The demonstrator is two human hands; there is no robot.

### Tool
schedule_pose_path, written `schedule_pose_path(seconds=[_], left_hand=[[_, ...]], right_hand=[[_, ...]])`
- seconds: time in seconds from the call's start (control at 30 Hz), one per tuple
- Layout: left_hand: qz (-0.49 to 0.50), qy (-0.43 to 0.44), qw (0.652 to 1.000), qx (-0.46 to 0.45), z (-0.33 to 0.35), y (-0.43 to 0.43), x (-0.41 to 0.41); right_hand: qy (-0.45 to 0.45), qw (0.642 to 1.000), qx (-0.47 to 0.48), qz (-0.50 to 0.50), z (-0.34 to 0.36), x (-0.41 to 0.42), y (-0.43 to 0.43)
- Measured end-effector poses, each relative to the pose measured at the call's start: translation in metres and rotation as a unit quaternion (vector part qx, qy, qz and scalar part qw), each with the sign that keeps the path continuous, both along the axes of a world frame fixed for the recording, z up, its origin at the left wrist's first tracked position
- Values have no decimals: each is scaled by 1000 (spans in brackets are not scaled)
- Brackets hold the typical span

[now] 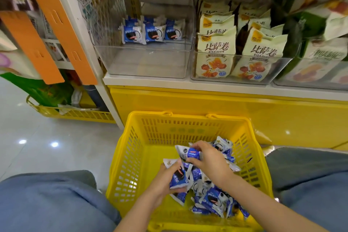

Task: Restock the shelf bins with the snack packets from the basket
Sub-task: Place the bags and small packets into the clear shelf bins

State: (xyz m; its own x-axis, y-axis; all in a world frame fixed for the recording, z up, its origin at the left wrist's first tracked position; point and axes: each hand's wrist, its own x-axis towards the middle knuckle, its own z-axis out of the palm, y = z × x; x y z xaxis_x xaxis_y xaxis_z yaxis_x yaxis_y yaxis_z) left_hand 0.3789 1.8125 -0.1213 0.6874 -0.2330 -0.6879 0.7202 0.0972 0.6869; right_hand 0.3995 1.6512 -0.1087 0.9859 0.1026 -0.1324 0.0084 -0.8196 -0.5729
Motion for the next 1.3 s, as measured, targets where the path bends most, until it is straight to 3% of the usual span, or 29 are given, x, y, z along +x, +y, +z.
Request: schedule_pose_path(seconds=[0.13, 0.23, 0.37, 0.43, 0.53, 0.77, 0.87, 1.07, 1.3], left_hand=[[44, -36, 990, -131, 30, 4, 11], [58, -100, 986, -123, 51, 12, 19], [76, -175, 976, -108, 78, 23, 33], [67, -215, 969, -100, 94, 28, 40], [29, -276, 958, -77, 117, 40, 50], [-38, -370, 927, 40, 160, 68, 79], [-30, -393, 916, 75, 165, 79, 95], [38, -380, 923, 39, 170, 93, 125], [143, -383, 913, 21, 173, 118, 158]], right_hand=[[-77, 992, 25, 97, 26, -7, 20], [-103, 980, 86, 149, 49, -10, 26], [-110, 969, 215, 59, 80, -5, 32], [-73, 960, 269, 8, 98, 3, 34], [-25, 953, 301, 22, 124, 15, 38], [4, 961, 276, 29, 169, 50, 54], [-18, 982, 187, 31, 182, 70, 60], [-90, 990, 60, 92, 223, 117, 76], [-191, 978, 85, 2, 247, 202, 92]])
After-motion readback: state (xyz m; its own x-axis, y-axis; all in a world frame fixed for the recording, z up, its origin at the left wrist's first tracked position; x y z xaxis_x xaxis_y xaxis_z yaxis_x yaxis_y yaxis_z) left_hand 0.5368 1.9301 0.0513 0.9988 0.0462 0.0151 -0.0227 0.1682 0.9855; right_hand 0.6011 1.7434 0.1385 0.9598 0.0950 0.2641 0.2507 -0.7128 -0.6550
